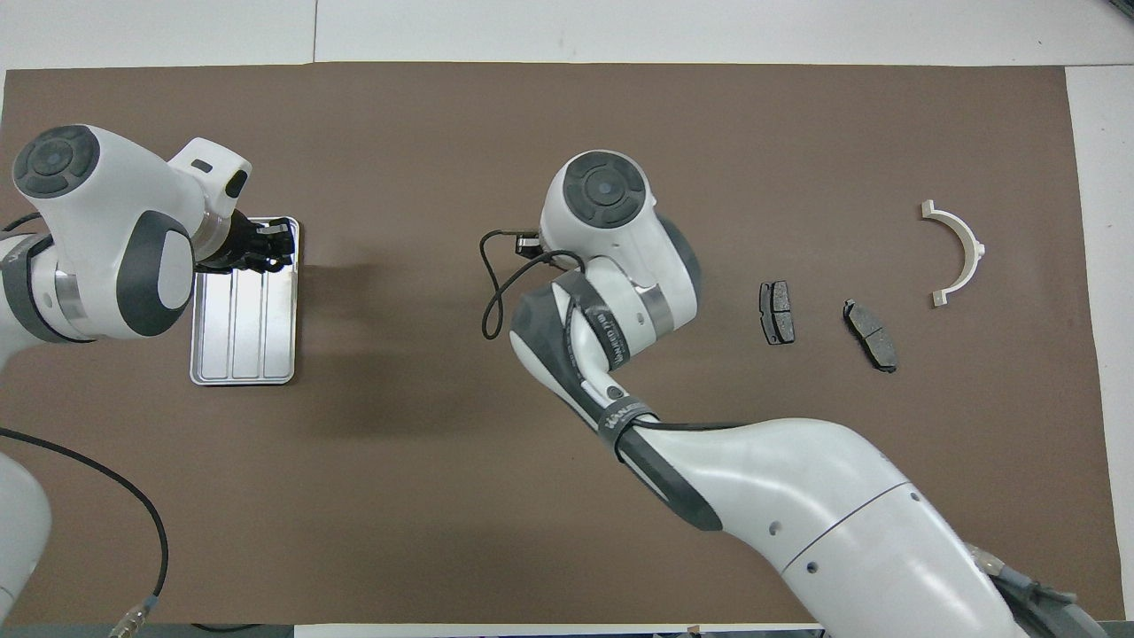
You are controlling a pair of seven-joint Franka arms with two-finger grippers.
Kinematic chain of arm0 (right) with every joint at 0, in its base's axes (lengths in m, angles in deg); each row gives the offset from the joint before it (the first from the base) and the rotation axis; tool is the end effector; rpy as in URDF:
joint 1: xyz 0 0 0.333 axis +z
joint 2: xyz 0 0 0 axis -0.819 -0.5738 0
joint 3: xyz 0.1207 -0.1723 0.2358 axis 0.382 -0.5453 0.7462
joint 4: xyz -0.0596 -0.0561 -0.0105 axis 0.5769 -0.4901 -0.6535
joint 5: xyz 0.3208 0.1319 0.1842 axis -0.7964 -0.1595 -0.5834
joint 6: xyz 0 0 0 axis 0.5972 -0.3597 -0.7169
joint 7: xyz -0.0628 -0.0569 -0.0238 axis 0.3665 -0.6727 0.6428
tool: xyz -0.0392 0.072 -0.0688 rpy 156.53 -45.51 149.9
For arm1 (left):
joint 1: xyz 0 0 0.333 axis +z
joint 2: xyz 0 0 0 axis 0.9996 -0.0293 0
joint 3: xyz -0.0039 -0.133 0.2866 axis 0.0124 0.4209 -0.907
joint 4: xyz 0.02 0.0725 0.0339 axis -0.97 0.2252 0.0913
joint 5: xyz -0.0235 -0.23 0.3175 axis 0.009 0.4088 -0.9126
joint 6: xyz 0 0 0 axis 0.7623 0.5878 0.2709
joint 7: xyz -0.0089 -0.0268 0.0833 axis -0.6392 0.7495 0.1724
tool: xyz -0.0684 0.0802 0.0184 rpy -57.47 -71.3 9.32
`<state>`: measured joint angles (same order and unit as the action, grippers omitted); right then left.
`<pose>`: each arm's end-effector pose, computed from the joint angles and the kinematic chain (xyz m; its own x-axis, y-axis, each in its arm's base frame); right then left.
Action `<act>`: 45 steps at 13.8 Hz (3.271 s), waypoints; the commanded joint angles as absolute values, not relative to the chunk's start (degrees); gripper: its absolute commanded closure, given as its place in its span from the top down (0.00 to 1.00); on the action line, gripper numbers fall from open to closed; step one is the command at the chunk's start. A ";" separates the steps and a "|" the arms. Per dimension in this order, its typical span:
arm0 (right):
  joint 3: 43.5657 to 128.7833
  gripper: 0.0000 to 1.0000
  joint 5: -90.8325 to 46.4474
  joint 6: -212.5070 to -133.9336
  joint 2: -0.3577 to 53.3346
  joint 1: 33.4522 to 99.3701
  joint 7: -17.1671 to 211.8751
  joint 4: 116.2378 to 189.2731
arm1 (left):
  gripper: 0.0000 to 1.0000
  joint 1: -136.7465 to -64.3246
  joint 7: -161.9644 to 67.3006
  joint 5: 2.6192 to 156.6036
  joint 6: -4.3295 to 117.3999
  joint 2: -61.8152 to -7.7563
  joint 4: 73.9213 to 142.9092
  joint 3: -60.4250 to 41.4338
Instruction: Place bearing gear from tray to pile
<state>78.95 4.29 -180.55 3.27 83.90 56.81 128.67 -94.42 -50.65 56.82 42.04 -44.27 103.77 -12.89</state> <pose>0.6457 0.3596 0.3265 0.9927 -0.1027 0.0635 -0.0949 -0.9888 -0.1150 0.6316 -0.0654 0.3508 0.9687 0.2479 -0.0130 0.2482 -0.9682 0.0306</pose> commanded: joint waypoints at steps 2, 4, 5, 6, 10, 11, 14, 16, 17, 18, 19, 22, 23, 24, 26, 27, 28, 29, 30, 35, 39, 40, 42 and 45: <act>79.76 0.00 4.96 -179.20 5.88 72.69 71.12 128.46 | 0.00 -103.58 -65.93 57.38 39.70 -43.80 100.30 -13.40; 80.29 0.00 5.76 -176.67 7.11 65.04 82.96 127.76 | 0.00 -110.08 -75.27 57.38 39.62 -44.85 97.32 -13.58; 80.38 0.00 5.59 -174.99 7.72 61.26 89.64 127.32 | 0.00 -112.81 -79.05 57.29 39.62 -45.46 96.61 -13.58; 80.47 0.00 5.32 -173.15 8.60 57.92 95.80 127.66 | 0.00 -116.06 -81.87 57.29 39.44 -46.25 95.21 -13.58; 79.94 0.00 6.11 -166.45 14.92 53.50 99.99 134.93 | 0.00 -123.12 -90.51 56.32 37.94 -54.60 86.67 -13.84; 79.94 0.00 6.98 -166.63 15.89 52.45 100.69 136.96 | 0.00 -123.56 -90.51 56.23 38.47 -55.39 86.93 -13.84; 79.94 0.00 7.69 -173.89 19.06 49.81 104.72 146.09 | 0.00 -124.09 -90.60 55.18 39.27 -57.68 87.46 -13.84; 79.85 0.00 7.78 -180.40 20.20 48.75 107.01 150.94 | 0.00 -123.74 -90.60 55.09 38.91 -57.60 87.46 -13.84; 79.85 0.00 8.13 -180.86 20.21 48.57 107.20 151.57 | 0.00 -123.65 -90.69 55.09 39.26 -57.68 87.81 -13.84; 79.85 0.00 8.13 -180.95 20.21 48.66 107.28 152.27 | 0.00 -123.56 -91.04 55.09 39.70 -57.60 88.51 -13.84; 79.77 0.00 8.13 -181.56 20.21 48.66 107.63 152.97 | 0.00 -123.48 -91.47 55.00 40.75 -57.60 88.86 -13.84; 79.76 0.00 8.22 -182.80 19.95 48.66 107.55 154.12 | 0.00 -123.74 -93.14 55.00 43.39 -57.60 90.18 -13.84; 79.76 0.00 8.22 -183.84 19.86 48.75 107.55 154.73 | 0.00 -123.83 -93.15 55.00 43.48 -57.51 90.18 -13.84; 79.76 0.00 8.57 -185.33 19.77 48.75 107.64 155.69 | 0.00 -124.09 -93.24 55.00 43.48 -57.51 90.36 -13.84; 79.76 0.00 9.10 -186.40 19.33 48.66 107.72 155.79 | 0.00 -124.18 -93.32 54.91 43.48 -57.60 90.36 -13.84; 79.76 0.00 9.19 -186.58 18.98 48.57 107.64 155.79 | 0.00 -124.27 -93.32 54.91 43.57 -57.60 90.36 -13.84; 79.85 0.00 9.19 -187.62 18.46 48.48 107.64 155.79 | 0.00 -124.35 -93.41 54.91 43.57 -57.60 90.88 -13.84; 79.85 0.00 9.19 -188.33 18.28 48.57 107.38 155.96 | 0.00 -124.70 -93.41 54.91 43.92 -57.60 91.15 -13.93; 79.85 0.00 9.19 -188.51 18.01 48.74 107.03 156.31 | 0.00 -124.88 -93.93 54.91 44.27 -57.60 91.32 -13.93; 79.85 0.00 9.19 -189.39 17.40 48.75 106.85 156.32 | 0.14 -124.97 -94.99 54.91 46.21 -57.42 92.73 -13.93; 79.94 0.37 9.10 -189.39 17.31 48.83 104.13 155.97 | 1.00 -124.01 -94.56 54.39 43.66 -56.98 91.24 -14.02; 79.94 0.50 9.01 -189.30 17.40 49.18 103.34 155.79 | 1.00 -123.05 -94.38 54.30 42.96 -55.50 91.33 -14.02; 80.38 0.54 9.01 -187.74 17.92 50.41 99.84 154.05 | 1.00 -120.32 -93.85 54.21 39.72 -52.51 91.06 -13.93; 80.47 0.54 8.66 -178.26 19.15 56.55 90.79 145.62 | 1.00 -117.07 -92.72 54.21 37.17 -48.30 91.59 -13.93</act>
<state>80.24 8.30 -183.86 18.05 53.32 96.38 150.88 -119.11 -93.46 55.32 39.88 -52.06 90.20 -14.30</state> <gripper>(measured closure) 0.498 0.000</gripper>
